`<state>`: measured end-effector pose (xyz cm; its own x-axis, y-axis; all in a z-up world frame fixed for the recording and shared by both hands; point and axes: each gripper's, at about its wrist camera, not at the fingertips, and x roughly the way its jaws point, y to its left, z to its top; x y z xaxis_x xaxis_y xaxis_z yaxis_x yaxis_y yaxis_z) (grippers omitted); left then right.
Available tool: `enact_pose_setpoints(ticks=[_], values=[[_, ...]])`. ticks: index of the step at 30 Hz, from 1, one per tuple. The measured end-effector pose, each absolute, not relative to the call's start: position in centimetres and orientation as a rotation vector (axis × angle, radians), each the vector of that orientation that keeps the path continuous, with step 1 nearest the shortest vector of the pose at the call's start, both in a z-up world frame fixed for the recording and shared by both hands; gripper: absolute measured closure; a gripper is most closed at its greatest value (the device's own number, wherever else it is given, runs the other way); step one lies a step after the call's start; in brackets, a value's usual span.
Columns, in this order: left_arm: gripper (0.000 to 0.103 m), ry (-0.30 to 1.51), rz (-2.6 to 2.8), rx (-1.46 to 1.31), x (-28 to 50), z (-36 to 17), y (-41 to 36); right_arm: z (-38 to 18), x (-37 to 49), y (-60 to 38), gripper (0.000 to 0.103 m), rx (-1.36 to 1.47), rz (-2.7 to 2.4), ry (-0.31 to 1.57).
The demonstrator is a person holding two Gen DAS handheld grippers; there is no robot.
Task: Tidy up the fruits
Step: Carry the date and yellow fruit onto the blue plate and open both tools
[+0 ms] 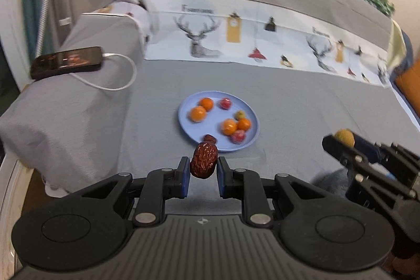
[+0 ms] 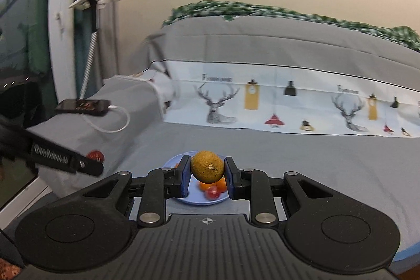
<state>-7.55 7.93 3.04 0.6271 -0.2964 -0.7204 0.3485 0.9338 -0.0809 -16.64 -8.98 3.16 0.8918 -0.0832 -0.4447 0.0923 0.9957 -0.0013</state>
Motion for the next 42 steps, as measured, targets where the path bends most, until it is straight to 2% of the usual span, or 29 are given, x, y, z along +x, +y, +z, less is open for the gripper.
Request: enact_pose_setpoints(ticks=[15,29,42], values=[[0.08,0.85,-0.361,0.088,-5.0,1.6,7.8,1.0,-13.9,-8.8,0.075,0.008,-0.067,0.56],[0.08,0.897,-0.375,0.078,4.1,-0.1,3.8,-2.3,-6.1,-10.9,0.075,0.025,-0.084,0.677],[0.08,0.954,-0.416,0.102,12.3,-4.4,-0.7,-5.4,1.3,-12.7,0.075,0.01,-0.081,0.703]])
